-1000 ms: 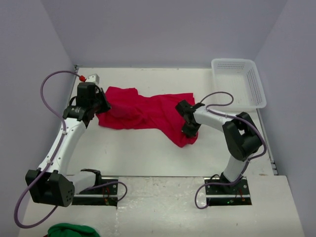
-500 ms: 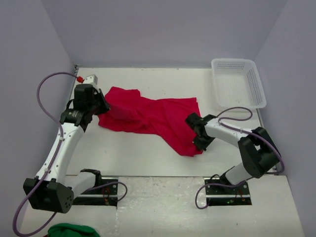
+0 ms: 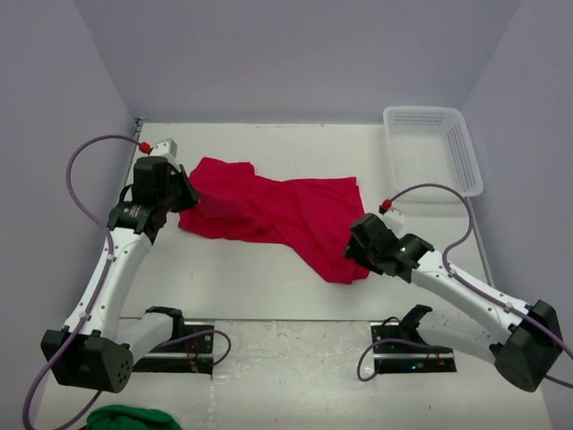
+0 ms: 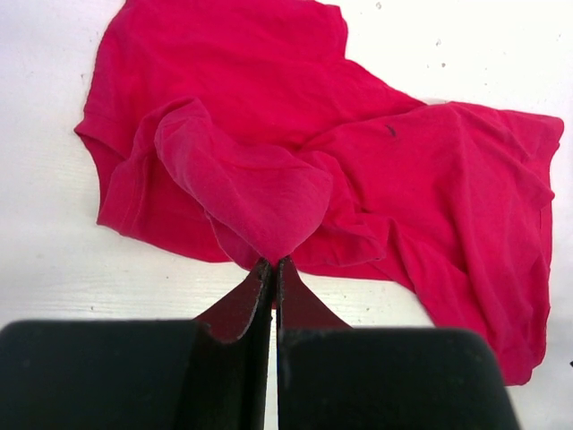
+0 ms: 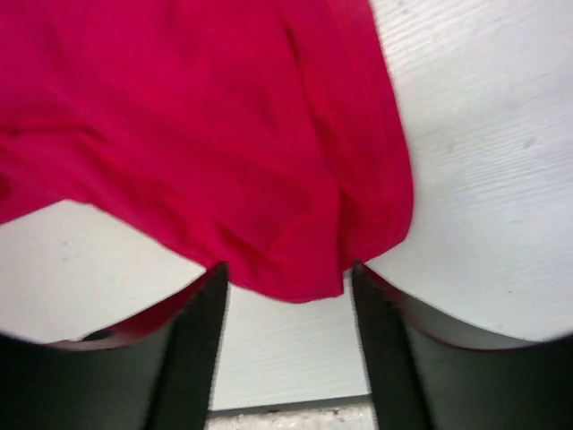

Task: Fold and stack the t-shirts
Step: Flatten out the tshirt

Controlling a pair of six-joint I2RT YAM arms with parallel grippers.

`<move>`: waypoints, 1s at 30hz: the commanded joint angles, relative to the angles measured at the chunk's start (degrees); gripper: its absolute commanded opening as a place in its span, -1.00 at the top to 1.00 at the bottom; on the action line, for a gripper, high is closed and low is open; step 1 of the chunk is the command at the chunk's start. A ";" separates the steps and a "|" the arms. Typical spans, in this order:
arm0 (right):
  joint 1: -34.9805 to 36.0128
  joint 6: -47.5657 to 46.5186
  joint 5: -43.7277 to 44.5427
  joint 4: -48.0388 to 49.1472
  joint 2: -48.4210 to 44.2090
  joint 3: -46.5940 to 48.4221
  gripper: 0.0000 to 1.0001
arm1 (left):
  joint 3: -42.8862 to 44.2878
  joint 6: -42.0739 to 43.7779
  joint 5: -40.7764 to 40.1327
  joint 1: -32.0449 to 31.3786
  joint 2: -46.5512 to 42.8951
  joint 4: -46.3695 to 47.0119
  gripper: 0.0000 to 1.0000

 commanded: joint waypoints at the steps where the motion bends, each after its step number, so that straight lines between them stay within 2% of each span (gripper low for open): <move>1: 2.04 -5.72 -6.23 5.56 -0.88 -3.60 -0.33 | -0.10 0.86 1.30 -0.36 -1.07 0.71 1.00; 2: 3.10 -6.15 -7.03 6.34 0.60 -4.48 -0.46 | -0.10 0.86 1.47 -0.36 -1.07 0.62 1.00; 5: 7.23 -6.50 -7.04 4.95 5.52 -3.70 -0.45 | -0.01 0.95 1.39 -0.36 -0.90 0.71 1.00; 7: 9.68 -5.81 -5.90 3.54 11.41 -2.91 -0.32 | -0.01 0.95 1.39 -0.36 -0.90 0.71 1.00; 9: 11.10 -5.54 -5.72 3.62 13.97 -2.38 -0.01 | -0.01 0.95 1.47 -0.36 -0.90 0.80 1.00; 11: 13.21 -3.87 -5.63 4.14 15.21 -2.20 0.13 | -0.10 1.13 1.39 -0.36 -1.07 0.62 1.00; 16: 14.44 -0.45 -3.79 3.53 14.59 -2.02 0.10 | -0.27 1.39 0.86 -0.36 -1.07 0.44 1.00; 21: 14.36 -0.53 -1.15 0.73 14.42 -0.27 -0.06 | -0.27 1.30 1.56 -0.36 -0.72 0.53 1.00; 30: 12.25 -3.60 4.04 -2.97 17.66 4.92 -0.05 | -0.71 1.39 1.65 -0.36 -0.99 0.62 1.00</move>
